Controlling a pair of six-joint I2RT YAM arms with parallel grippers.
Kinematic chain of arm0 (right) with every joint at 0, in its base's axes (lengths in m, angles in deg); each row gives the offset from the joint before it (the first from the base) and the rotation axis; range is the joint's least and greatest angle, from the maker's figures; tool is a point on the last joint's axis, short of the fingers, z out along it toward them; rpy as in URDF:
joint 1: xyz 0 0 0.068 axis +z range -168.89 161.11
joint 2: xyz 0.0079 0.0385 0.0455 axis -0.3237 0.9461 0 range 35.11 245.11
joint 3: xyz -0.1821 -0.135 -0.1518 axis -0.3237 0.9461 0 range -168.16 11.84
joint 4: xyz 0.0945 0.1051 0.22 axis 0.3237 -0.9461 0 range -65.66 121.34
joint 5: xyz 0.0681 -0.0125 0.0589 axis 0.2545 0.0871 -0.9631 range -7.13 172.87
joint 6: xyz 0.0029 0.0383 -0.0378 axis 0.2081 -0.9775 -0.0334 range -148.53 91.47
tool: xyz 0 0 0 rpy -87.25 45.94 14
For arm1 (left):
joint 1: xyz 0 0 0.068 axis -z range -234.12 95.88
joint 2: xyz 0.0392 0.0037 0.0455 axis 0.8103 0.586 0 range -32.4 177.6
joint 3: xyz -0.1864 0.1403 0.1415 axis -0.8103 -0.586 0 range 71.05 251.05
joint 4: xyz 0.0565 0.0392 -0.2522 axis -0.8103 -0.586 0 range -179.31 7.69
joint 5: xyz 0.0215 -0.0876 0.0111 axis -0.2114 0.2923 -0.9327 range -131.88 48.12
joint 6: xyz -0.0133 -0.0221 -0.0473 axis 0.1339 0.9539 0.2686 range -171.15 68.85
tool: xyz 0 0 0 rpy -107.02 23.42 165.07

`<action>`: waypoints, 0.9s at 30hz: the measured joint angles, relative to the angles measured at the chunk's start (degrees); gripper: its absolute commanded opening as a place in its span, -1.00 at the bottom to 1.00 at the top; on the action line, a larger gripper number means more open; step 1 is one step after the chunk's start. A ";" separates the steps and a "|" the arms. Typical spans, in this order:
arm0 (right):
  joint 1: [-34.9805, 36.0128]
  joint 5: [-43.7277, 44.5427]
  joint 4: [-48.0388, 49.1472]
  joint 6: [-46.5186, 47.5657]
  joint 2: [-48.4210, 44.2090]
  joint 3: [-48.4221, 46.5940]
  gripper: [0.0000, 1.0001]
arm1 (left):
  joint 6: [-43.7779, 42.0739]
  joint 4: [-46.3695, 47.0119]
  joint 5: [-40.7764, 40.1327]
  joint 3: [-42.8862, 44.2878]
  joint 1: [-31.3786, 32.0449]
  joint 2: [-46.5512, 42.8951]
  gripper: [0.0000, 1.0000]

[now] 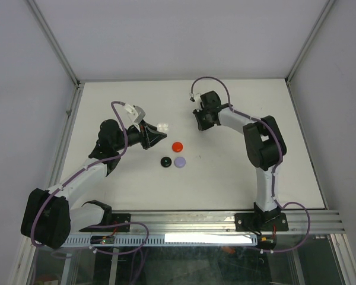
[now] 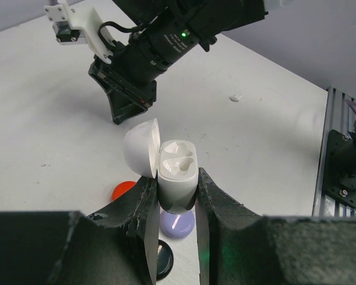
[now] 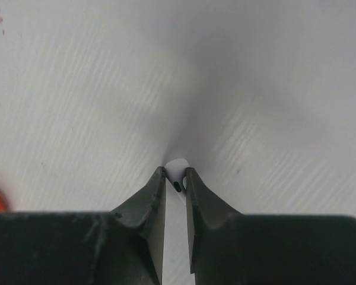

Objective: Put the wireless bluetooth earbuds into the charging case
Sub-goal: Move the earbud to the center of the board.

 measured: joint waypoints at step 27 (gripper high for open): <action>8.83 9.53 -16.85 -16.37 -17.11 19.43 -0.39 | 0.04 0.02 -0.09 0.00 0.00 -1.90 -1.00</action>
